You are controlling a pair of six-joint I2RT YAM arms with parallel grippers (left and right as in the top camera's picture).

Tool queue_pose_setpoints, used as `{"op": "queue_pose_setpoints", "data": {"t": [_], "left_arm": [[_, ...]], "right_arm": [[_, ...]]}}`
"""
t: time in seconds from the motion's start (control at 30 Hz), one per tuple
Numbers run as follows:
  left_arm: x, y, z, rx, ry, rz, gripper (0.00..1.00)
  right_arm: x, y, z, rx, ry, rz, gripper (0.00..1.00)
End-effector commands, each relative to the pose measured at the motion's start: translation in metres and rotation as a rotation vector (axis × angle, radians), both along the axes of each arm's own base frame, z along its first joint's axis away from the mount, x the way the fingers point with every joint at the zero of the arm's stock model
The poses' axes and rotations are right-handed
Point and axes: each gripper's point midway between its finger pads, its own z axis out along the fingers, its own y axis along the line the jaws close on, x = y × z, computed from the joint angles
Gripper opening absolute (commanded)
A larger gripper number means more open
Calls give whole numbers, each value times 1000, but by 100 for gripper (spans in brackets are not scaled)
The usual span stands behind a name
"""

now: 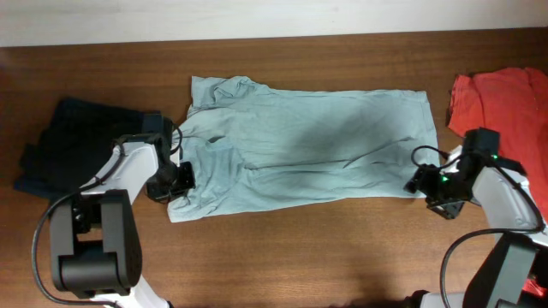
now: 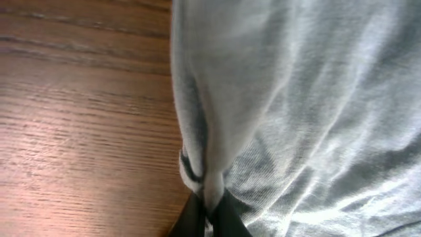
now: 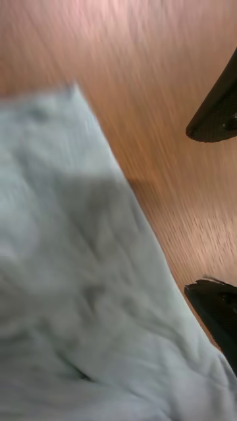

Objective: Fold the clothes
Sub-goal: 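Lower both grippers to the folded bottom edge and grasp it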

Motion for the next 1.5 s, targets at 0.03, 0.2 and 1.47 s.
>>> {"op": "queue_pose_setpoints", "data": {"t": [0.03,0.2,1.47], "left_arm": [[-34,33,-30,126,132,51,1],[-34,33,-30,126,132,51,1],[-35,46,-28,201,136,45,0]], "right_arm": [[-7,-32,6,-42,0,-93,72],[-11,-39,4,-40,4,-122,71],[0,-74,-42,-178,55,-147,4]]}}
